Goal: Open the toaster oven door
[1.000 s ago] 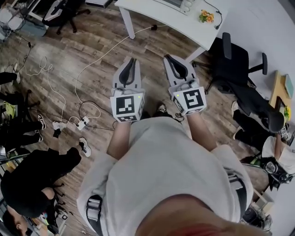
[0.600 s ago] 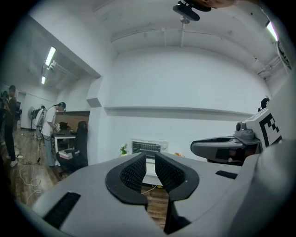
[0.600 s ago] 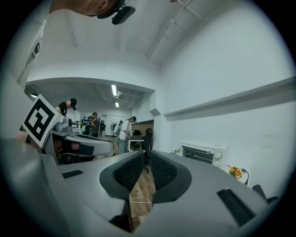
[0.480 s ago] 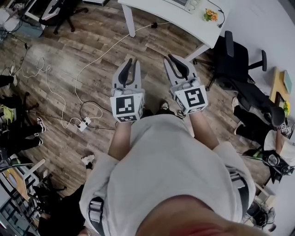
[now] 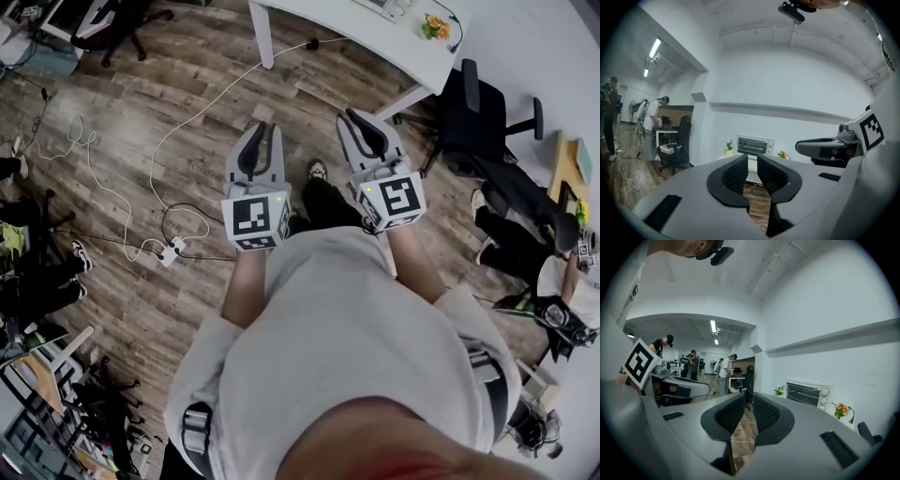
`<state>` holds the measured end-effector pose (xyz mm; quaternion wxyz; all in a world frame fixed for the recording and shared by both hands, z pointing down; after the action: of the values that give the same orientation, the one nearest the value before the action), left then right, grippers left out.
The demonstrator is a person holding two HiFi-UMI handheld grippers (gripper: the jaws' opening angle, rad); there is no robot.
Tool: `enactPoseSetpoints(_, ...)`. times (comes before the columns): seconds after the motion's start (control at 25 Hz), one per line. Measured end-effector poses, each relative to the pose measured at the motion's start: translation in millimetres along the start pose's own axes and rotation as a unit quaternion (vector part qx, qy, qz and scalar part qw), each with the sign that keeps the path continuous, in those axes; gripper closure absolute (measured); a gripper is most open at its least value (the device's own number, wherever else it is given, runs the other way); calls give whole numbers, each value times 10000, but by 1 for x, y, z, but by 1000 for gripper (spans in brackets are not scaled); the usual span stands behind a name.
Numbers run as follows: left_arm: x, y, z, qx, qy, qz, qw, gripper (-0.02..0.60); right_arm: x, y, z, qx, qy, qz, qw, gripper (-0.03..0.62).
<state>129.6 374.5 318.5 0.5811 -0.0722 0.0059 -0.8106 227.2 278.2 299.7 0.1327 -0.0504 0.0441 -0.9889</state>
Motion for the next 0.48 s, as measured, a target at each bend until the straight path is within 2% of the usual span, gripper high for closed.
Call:
enactPoseSetpoints(0.24, 40, -12, 2, 16, -49, 62, 10000, 529, 34, 28, 7, 53, 4, 23, 10000, 539)
enactPoseSetpoints(0.48, 103, -28, -13, 58, -17, 109, 9999, 529, 84, 68, 1, 74, 94, -23, 9999, 536)
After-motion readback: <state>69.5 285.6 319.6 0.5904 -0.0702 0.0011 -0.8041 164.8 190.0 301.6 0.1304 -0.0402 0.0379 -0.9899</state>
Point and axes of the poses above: the fingertips, and each gripper's own axes: x forward along the fingers, y to its right, z out of its underside, the point moved 2 cm from there along -x, backward along the fingers, and after that the axes turned 2 degrees about y, right-handed, at the moved point
